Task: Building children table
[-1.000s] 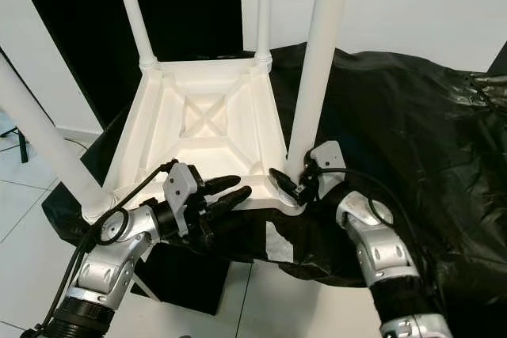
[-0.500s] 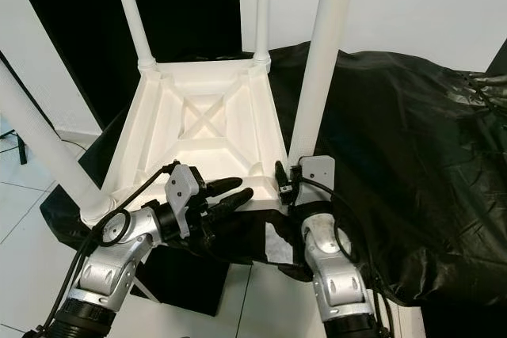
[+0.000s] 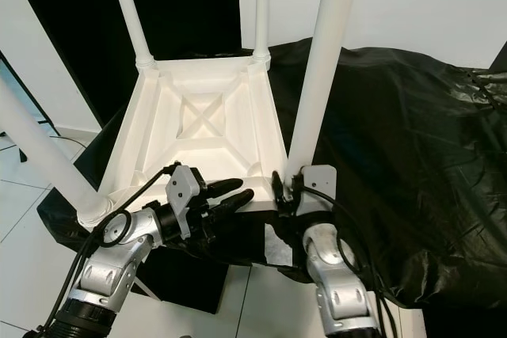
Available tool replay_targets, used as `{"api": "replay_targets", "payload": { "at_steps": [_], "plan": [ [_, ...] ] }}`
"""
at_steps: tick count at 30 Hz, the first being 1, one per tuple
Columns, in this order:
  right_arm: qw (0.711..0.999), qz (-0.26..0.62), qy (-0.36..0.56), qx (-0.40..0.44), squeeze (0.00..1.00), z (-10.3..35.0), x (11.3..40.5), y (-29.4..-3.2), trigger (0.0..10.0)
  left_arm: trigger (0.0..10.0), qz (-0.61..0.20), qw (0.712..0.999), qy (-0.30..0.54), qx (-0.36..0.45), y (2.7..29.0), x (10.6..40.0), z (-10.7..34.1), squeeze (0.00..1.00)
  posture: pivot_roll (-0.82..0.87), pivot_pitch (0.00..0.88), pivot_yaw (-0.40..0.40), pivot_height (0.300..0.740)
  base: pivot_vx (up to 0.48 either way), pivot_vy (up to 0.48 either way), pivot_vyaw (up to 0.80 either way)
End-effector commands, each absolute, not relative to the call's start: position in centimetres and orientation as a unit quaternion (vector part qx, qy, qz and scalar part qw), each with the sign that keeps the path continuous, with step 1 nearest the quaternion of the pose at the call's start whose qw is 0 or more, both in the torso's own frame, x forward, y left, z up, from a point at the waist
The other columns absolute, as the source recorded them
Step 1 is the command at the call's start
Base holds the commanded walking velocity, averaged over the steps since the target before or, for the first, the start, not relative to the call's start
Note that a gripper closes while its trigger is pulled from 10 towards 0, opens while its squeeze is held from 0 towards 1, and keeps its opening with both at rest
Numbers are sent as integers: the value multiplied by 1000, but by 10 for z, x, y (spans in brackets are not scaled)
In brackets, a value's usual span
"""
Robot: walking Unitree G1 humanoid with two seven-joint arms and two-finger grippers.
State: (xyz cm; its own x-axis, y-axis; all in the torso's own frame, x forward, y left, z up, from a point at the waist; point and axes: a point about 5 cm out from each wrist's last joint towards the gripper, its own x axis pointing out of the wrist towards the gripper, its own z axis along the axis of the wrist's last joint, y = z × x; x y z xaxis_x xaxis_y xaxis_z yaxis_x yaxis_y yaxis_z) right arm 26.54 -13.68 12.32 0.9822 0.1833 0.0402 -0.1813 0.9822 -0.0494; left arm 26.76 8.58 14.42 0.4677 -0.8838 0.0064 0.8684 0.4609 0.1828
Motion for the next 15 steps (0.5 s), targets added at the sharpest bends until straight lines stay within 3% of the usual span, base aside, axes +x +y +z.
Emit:
{"api": "replay_targets", "payload": {
  "at_steps": [1, 6, 7, 12, 15],
  "plan": [
    [991, 128, -37, -22, 1000, 127, 261, -146, 10000, 10000, -502, 860, -46, 79, 86, 269, 143, 0, -62, 0, 18, 740, 0, 0, 0],
    [980, 194, -32, -39, 1000, 126, 259, -157, 10000, 10000, -501, 860, -47, 80, 86, 270, 143, 0, -59, 0, 17, 740, 0, 0, 0],
    [974, 222, -28, -45, 0, 126, 259, -161, 10000, 10000, -501, 860, -47, 82, 87, 270, 143, 0, -57, 0, 17, 740, 0, 0, 0],
    [959, 275, -23, -61, 0, 128, 263, -167, 10000, 10000, -500, 861, -48, 82, 87, 270, 144, 0, -55, 0, 16, 740, 0, 0, 0],
    [946, 308, -22, -95, 0, 133, 280, -171, 10000, 10000, -497, 862, -51, 86, 89, 273, 145, 0, -44, 0, 14, 740, 0, 0, 0]
  ]
}}
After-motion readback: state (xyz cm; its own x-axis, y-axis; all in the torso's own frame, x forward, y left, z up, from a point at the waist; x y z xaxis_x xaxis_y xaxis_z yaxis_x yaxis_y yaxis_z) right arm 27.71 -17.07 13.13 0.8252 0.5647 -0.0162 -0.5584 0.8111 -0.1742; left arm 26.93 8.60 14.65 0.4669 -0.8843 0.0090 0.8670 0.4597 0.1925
